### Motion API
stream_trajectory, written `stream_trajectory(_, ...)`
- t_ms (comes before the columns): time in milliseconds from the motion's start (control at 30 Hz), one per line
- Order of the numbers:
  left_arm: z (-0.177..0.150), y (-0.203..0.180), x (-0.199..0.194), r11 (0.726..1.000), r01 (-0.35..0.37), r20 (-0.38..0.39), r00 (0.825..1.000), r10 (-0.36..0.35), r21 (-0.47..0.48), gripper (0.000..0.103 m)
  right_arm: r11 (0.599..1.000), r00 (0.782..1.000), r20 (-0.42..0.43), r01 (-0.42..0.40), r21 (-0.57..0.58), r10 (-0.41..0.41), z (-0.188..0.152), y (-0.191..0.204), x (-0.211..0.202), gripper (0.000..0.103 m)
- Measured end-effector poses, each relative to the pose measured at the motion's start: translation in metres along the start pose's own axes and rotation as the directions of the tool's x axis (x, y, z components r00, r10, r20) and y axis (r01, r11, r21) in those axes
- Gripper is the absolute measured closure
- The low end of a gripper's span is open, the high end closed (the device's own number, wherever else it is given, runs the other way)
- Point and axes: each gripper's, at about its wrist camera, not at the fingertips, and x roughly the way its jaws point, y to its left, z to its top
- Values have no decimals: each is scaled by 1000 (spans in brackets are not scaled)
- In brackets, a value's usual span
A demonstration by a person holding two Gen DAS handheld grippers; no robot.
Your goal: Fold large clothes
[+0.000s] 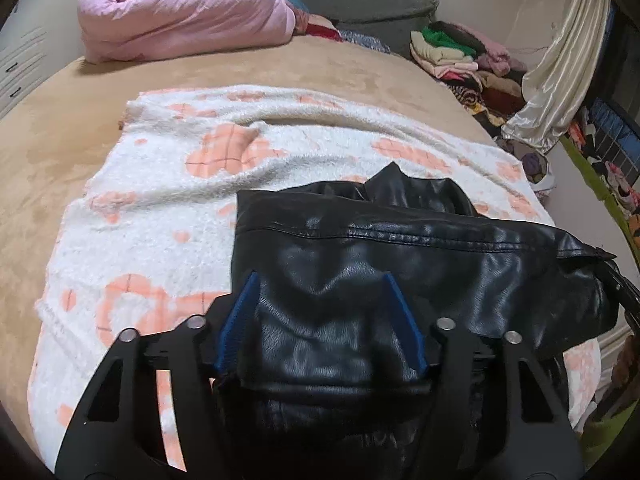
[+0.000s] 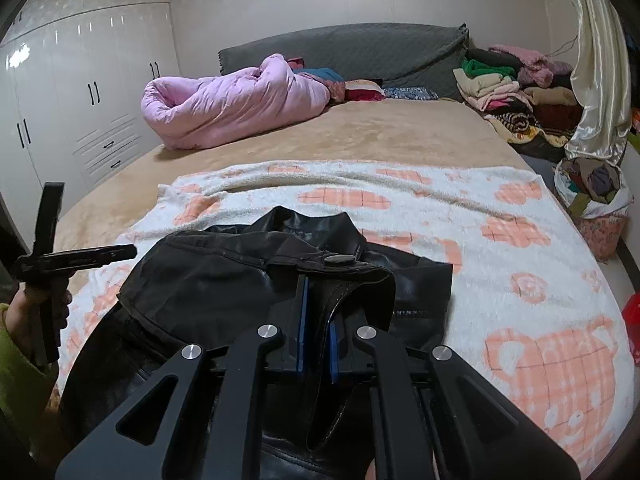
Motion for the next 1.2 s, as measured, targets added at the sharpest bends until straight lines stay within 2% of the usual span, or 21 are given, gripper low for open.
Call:
stream_trajectory(67,1,-1,8,1000,-4,-18,1000,4,3,70,1000,1000,-4,1,6,-1,-4,-2,2,96)
stream_trajectory(167,-1,-1,22,1000,-3,-53,999,3,5,86,1000,1000,-14,1,14,-1,-9,-6,5,96)
stream_trajectory(233,-6,0,33,1000,1,-94,996,0,3,90,1000,1000,-19,3,21,-3,-12,-8,7,95)
stream_trajectory(300,-12,0,45,1000,5,-133,991,-6,-5,91,1000,1000,-25,6,30,-5,-14,-10,10,93)
stream_trajectory(433,-21,0,61,1000,-6,-164,986,7,6,91,999,998,-55,19,45,-17,-19,-14,19,90)
stream_trajectory(533,-22,-2,66,999,-18,-176,984,23,30,91,997,996,-77,52,63,-48,-24,-18,24,80)
stream_trajectory(600,-21,-2,68,999,-21,-183,983,28,39,91,993,993,-86,93,71,-87,-28,-23,24,64)
stream_trajectory(667,-21,-1,70,999,-19,-184,983,25,36,91,988,991,-73,120,94,-113,-29,-29,19,55)
stream_trajectory(767,-22,-2,72,999,-23,-180,983,31,44,91,976,984,-42,176,126,-172,-25,-35,10,55)
stream_trajectory(833,-23,-3,72,998,-27,-176,984,35,50,91,977,986,-29,167,134,-165,-21,-32,11,57)
stream_trajectory(933,-24,-2,73,999,-23,-172,985,31,47,91,984,987,-43,160,82,-157,-15,-11,25,59)
stream_trajectory(1200,-26,0,73,998,-10,-166,986,19,54,91,994,981,-157,108,-32,-112,-7,49,94,59)
